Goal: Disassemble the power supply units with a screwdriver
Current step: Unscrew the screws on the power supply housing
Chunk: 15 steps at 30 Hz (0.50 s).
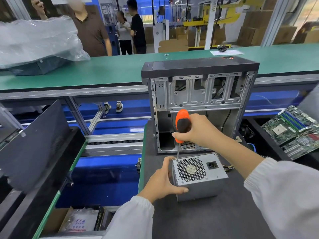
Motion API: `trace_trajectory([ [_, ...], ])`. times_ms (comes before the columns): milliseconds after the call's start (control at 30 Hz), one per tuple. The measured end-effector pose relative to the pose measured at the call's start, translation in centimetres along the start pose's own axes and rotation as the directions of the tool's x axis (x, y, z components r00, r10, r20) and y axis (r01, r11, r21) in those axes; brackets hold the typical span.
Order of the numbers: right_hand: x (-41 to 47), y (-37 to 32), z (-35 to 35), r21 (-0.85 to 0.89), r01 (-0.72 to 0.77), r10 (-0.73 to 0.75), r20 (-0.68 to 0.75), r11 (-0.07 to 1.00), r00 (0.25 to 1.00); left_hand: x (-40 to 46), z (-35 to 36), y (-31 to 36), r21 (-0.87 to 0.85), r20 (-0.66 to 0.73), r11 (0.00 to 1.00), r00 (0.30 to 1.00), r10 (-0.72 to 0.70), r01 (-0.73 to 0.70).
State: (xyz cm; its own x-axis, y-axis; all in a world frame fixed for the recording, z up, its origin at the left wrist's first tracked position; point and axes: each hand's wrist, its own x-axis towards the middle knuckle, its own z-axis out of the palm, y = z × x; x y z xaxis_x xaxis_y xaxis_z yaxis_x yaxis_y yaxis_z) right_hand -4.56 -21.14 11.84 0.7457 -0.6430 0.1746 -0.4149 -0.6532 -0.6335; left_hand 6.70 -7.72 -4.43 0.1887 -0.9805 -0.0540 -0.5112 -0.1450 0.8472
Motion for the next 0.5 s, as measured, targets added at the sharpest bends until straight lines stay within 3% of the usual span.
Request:
trace_trajectory([
  [233,1.9,-1.5,-1.3,-0.064,0.075,-0.049,0.33,0.995,0.943,0.1,-0.5,0.2,-0.023,0.025,0.999,0.999,-0.022,0.022],
  [500,5.4,-1.1,-3.5,-0.018,0.168,-0.118,0.639,0.986,0.76,-0.3,-1.0,1.4,0.048,0.026,0.997,0.998,-0.061,0.06],
])
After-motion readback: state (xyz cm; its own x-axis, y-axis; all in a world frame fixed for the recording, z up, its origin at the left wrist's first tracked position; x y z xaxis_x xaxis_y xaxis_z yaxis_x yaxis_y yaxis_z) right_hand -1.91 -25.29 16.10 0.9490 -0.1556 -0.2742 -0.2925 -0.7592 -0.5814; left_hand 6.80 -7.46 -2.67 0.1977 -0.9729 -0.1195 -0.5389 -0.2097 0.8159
